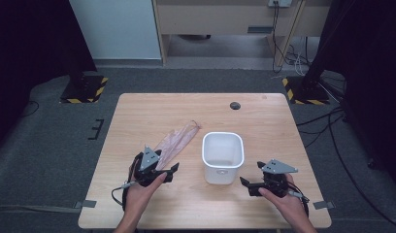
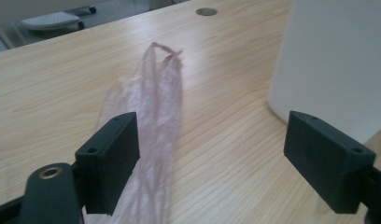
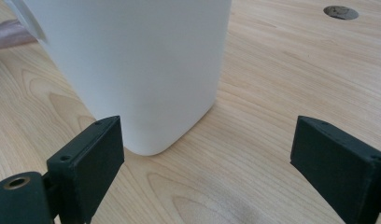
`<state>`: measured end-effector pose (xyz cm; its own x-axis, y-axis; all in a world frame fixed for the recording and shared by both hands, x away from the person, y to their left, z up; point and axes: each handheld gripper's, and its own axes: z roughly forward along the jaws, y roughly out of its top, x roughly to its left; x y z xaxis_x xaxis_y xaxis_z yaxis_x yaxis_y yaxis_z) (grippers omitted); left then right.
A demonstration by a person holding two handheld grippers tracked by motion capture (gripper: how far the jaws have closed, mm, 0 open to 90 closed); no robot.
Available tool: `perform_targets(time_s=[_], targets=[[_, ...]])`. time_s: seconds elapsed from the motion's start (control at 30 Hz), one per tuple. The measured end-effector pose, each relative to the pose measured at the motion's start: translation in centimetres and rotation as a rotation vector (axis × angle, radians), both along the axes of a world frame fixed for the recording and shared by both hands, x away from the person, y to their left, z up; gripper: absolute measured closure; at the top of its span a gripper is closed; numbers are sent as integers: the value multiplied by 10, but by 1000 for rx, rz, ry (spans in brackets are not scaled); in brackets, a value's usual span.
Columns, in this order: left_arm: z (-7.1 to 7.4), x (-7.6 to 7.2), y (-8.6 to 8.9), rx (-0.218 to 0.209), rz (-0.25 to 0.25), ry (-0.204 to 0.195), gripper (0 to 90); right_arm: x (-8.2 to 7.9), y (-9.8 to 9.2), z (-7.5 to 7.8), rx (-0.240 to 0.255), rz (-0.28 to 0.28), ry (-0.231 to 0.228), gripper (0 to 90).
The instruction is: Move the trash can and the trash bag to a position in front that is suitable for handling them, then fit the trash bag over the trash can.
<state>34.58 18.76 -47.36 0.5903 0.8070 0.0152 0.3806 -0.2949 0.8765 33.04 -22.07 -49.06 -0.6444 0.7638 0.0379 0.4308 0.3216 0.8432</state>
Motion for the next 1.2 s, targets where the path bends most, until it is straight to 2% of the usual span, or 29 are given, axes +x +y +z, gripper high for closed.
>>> perform_targets(time_s=[0.03,0.33,0.47,0.57,1.0,1.2], targets=[[-2,2,5,14,14,9,186,0,0,0,-4,1,4,96],[-13,10,18,49,54,70,212,-1,1,-1,-10,2,2,98],[-18,14,22,76,63,93,215,0,0,-1,-14,0,2,98],[-23,17,22,79,73,103,216,0,0,-1,-11,-2,4,99],[-31,20,19,112,63,130,216,-1,-3,-1,-7,-8,4,100],[-39,23,21,120,66,167,219,-1,-4,-2,-9,-10,3,101]])
